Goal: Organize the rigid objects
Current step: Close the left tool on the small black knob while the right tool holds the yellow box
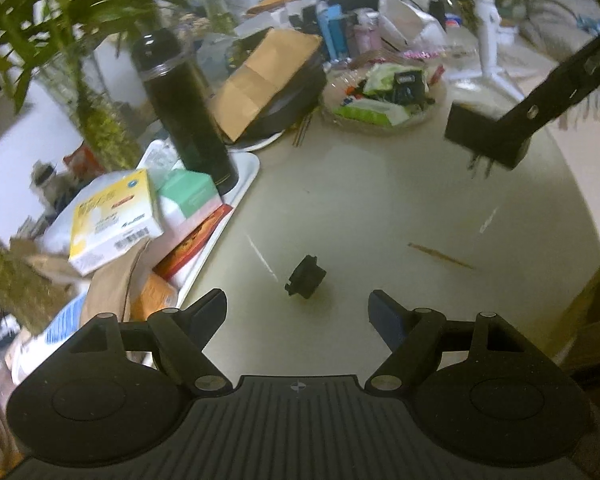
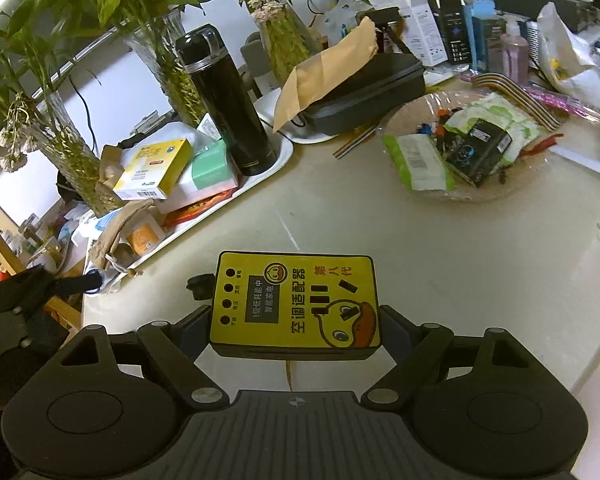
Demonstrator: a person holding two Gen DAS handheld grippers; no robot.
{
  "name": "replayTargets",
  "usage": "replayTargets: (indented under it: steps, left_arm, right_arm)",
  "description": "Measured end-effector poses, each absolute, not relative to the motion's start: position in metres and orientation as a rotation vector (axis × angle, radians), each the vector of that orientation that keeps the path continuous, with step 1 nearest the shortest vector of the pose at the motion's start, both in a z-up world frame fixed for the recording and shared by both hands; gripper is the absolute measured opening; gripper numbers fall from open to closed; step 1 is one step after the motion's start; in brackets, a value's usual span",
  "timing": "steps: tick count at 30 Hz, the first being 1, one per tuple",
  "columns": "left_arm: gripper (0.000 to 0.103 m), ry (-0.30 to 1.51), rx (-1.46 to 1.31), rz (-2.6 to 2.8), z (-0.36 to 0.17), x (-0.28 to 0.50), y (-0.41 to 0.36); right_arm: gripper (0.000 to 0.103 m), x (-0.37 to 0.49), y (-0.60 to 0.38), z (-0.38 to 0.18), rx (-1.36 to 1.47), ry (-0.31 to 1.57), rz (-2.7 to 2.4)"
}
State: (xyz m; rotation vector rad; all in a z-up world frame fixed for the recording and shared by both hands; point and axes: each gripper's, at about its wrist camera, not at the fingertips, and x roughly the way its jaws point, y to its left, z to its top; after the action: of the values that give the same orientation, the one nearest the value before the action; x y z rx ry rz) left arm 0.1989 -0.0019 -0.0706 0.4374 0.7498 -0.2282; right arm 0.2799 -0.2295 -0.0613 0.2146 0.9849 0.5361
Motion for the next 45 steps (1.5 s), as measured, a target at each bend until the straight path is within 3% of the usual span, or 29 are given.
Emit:
replayTargets:
  steps: [6,11,15,20,21,22,45]
  left_arm:
    - [0.077,0.750,0.512,-0.255,-0.095,0.220,-0.010]
    - [0.065,0.773,0.518,-0.264,-0.113,0.240,-0.012]
    - [0.061,0.787,0.539,-0.263,-0.126,0.253,-0.014]
    - [0.044,0.778,0.555,-0.276,-0.134,0.263,-0.015]
    - [0.029,0.781,0.549,-0.281,-0.135,0.264,-0.015]
    - [0.023,0.795,0.544,-0.282,-0.135,0.266,-0.015]
    - [0.022,0.898,0.274,-0.184,-0.080,0.230,0.013]
  right_arm:
    - [0.087,0.272,-0.243,-0.063,0.249,0.988,0.528]
    - [0.087,0.267,-0.248,-0.066,0.242,0.988,0.518]
    - [0.087,0.264,-0.251,-0.067,0.258,0.992,0.523]
    - [0.087,0.262,-0.252,-0.066,0.255,0.995,0.527]
    - [0.087,0.261,-0.252,-0.066,0.253,0.996,0.526]
    - [0.087,0.261,-0.253,-0.067,0.251,0.997,0.525]
    - [0.087,0.236,-0.237,-0.059,0.137,0.970,0.515]
